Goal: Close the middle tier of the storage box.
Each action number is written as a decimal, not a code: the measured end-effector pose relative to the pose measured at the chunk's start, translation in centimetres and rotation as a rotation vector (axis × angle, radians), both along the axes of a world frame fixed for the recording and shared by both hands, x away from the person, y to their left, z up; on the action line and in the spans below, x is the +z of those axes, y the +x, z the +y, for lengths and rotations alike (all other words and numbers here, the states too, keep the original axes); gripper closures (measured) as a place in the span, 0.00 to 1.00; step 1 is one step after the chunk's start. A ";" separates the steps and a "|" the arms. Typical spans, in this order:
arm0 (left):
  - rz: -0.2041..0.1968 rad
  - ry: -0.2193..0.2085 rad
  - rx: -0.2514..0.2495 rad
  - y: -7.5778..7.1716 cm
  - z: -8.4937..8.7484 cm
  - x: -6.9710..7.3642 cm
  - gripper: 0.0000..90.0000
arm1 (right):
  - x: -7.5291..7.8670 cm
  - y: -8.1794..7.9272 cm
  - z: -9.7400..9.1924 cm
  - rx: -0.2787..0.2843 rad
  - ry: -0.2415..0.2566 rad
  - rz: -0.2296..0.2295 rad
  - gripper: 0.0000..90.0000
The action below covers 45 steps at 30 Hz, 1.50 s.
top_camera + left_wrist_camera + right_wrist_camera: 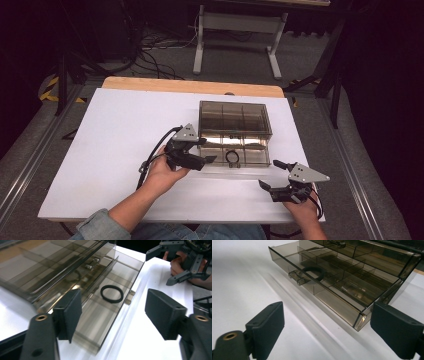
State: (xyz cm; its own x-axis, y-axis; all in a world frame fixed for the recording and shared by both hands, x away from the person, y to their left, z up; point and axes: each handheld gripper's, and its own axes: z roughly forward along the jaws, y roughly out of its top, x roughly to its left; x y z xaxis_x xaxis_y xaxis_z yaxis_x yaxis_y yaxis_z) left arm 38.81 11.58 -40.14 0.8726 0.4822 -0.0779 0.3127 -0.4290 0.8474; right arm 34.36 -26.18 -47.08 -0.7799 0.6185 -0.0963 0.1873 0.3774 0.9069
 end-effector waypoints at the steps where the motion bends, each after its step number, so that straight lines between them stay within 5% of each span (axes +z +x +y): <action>1: 0.000 -0.005 0.005 -0.2 0.4 0.0 0.32 | 0.0 0.0 0.0 0.000 0.002 0.000 0.14; 18: -0.033 -0.062 0.108 -2.7 7.6 -0.5 0.11 | 0.4 -0.3 0.8 0.027 0.006 -0.006 0.15; 27: -0.058 -0.068 0.163 -4.5 11.5 -2.3 0.04 | 0.6 -0.4 1.0 0.037 0.000 -0.011 0.15; 31: -0.050 -0.104 0.198 -5.0 13.2 -3.1 0.01 | 0.7 -0.4 1.1 0.039 0.003 -0.009 0.15; 45: -0.109 -0.056 0.225 -5.4 13.7 -4.0 0.01 | 1.0 -0.4 1.3 0.050 -0.003 -0.017 0.19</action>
State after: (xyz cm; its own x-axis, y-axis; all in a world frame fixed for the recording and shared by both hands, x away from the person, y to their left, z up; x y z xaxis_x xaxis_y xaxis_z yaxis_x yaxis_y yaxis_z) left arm 33.42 25.32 -44.17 0.7486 0.6627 -0.0213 0.3006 -0.3105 0.9018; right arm 33.94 -24.86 -46.07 -0.8078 0.5788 -0.1117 0.1525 0.3883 0.9088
